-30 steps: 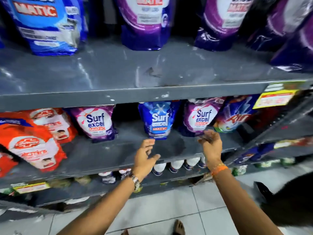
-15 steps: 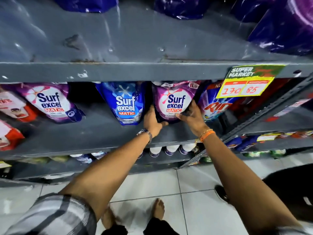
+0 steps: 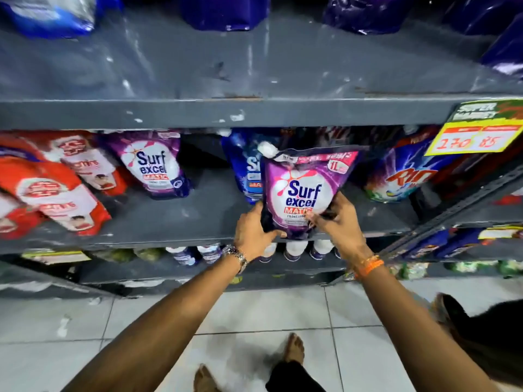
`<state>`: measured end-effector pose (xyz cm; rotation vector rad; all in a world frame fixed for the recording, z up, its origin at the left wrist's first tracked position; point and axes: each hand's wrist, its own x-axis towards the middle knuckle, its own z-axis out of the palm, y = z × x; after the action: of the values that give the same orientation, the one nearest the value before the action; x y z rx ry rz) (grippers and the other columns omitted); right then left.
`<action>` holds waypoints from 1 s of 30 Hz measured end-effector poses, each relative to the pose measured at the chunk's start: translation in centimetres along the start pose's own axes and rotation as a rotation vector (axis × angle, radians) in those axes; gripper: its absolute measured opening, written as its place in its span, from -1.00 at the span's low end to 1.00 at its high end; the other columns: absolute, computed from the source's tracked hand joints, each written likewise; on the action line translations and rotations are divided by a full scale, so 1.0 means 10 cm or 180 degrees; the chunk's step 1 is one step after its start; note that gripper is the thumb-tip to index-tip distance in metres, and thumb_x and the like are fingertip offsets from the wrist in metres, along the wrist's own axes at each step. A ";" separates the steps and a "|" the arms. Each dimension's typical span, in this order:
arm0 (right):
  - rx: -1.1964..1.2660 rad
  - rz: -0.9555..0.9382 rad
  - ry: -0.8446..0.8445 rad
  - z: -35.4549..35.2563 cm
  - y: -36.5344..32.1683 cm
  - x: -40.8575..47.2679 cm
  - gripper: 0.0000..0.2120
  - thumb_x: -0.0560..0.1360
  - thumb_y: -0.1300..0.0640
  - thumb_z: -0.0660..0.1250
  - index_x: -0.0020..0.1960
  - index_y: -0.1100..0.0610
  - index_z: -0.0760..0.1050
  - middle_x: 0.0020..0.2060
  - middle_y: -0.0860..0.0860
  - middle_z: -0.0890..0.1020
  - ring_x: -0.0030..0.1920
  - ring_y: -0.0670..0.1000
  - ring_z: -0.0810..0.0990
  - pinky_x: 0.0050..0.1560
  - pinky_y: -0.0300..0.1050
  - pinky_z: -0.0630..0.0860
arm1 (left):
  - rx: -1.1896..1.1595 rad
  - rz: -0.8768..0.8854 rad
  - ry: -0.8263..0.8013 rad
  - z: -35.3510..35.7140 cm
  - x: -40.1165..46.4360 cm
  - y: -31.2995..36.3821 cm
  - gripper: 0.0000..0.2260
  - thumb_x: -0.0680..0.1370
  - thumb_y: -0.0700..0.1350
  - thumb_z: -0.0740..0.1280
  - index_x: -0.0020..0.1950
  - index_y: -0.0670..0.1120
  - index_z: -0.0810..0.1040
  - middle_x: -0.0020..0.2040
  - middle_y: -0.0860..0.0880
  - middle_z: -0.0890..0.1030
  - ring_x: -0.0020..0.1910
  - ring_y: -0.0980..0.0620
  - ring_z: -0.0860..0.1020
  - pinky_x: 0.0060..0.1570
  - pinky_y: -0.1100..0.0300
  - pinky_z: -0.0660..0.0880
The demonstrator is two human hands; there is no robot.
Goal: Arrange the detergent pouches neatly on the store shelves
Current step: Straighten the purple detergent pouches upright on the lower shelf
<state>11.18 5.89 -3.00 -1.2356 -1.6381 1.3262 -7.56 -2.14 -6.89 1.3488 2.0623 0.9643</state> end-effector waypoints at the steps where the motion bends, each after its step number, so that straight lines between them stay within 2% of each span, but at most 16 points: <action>1: 0.0008 -0.0038 -0.0018 0.19 -0.05 -0.06 -0.46 0.38 0.32 0.55 0.30 0.19 0.47 0.16 0.08 0.70 0.16 0.05 0.69 0.17 0.16 0.65 | 0.0039 0.0018 0.0050 -0.17 -0.05 -0.11 -0.26 0.24 0.06 0.64 0.33 -0.11 0.46 0.16 -0.10 0.70 0.11 -0.15 0.67 0.03 -0.05 0.61; 5: 0.0081 -0.0152 -0.0169 1.05 -0.25 -0.20 -0.45 0.37 0.30 0.55 0.31 0.13 0.48 0.14 0.04 0.70 0.15 0.03 0.69 0.18 0.11 0.65 | 0.0120 -0.0089 0.0275 -0.88 -0.23 -0.62 -0.29 0.26 0.02 0.64 0.32 -0.09 0.44 0.19 -0.09 0.69 0.14 -0.14 0.66 0.06 -0.06 0.62; 9: 0.0138 -0.0229 -0.0275 1.73 -0.36 -0.23 -0.46 0.38 0.33 0.53 0.32 0.18 0.48 0.12 0.07 0.71 0.13 0.05 0.69 0.17 0.12 0.65 | 0.0103 -0.0207 0.0494 -1.40 -0.31 -0.98 -0.26 0.21 -0.09 0.67 0.32 -0.14 0.46 0.20 -0.11 0.68 0.18 -0.10 0.64 0.11 0.03 0.60; 12: 0.0113 -0.0292 -0.0410 2.26 -0.47 -0.25 -0.47 0.39 0.35 0.52 0.32 0.19 0.47 0.14 0.10 0.70 0.15 0.05 0.70 0.15 0.15 0.65 | 0.0043 -0.0270 0.0612 -1.78 -0.33 -1.28 -0.20 0.21 -0.13 0.67 0.38 -0.18 0.43 0.24 -0.13 0.66 0.23 -0.09 0.62 0.17 0.08 0.56; 15: 0.0090 -0.0234 -0.0467 2.62 -0.53 -0.23 -0.46 0.38 0.30 0.53 0.30 0.12 0.46 0.15 0.08 0.70 0.17 0.04 0.69 0.18 0.16 0.64 | 0.0005 -0.0284 0.0573 -2.01 -0.28 -1.51 -0.15 0.24 -0.16 0.66 0.45 -0.19 0.36 0.31 -0.15 0.61 0.28 -0.11 0.58 0.23 0.10 0.51; 18: 0.0048 -0.0164 -0.0436 2.84 -0.53 -0.20 -0.46 0.35 0.25 0.54 0.27 0.04 0.47 0.15 0.06 0.70 0.17 0.05 0.69 0.21 0.19 0.62 | -0.0045 -0.0248 0.0527 -2.15 -0.22 -1.65 -0.12 0.24 -0.18 0.66 0.47 -0.21 0.33 0.34 -0.18 0.58 0.31 -0.11 0.55 0.24 0.16 0.45; 25: -0.0057 -0.0222 -0.0485 2.94 -0.56 -0.18 -0.47 0.34 0.17 0.56 0.18 -0.18 0.44 0.14 -0.01 0.70 0.20 0.04 0.67 0.23 0.19 0.61 | -0.0210 -0.0272 0.0561 -2.16 -0.19 -1.77 -0.14 0.25 -0.21 0.65 0.47 -0.20 0.32 0.36 -0.18 0.55 0.34 -0.14 0.53 0.32 0.04 0.46; 27: -0.0150 -0.0219 -0.0588 2.92 -0.57 -0.18 -0.46 0.32 0.11 0.57 0.18 -0.19 0.42 0.13 -0.06 0.69 0.21 0.04 0.66 0.25 0.20 0.60 | -0.0212 -0.0338 0.0600 -2.14 -0.21 -1.79 -0.14 0.24 -0.20 0.65 0.45 -0.19 0.32 0.35 -0.18 0.56 0.33 -0.15 0.53 0.30 -0.03 0.49; 30: -0.0297 -0.0261 -0.0759 2.82 -0.60 -0.19 -0.41 0.33 0.12 0.59 0.23 -0.09 0.36 0.10 -0.10 0.64 0.21 0.02 0.64 0.28 0.13 0.58 | -0.0338 -0.0413 0.0855 -2.10 -0.27 -1.77 -0.14 0.21 -0.23 0.66 0.40 -0.20 0.30 0.31 -0.15 0.58 0.29 -0.06 0.55 0.23 0.07 0.51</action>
<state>-15.53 -4.98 -3.97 -1.0831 -1.9154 1.4028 -31.76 -15.41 -7.28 1.0650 2.2263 1.2340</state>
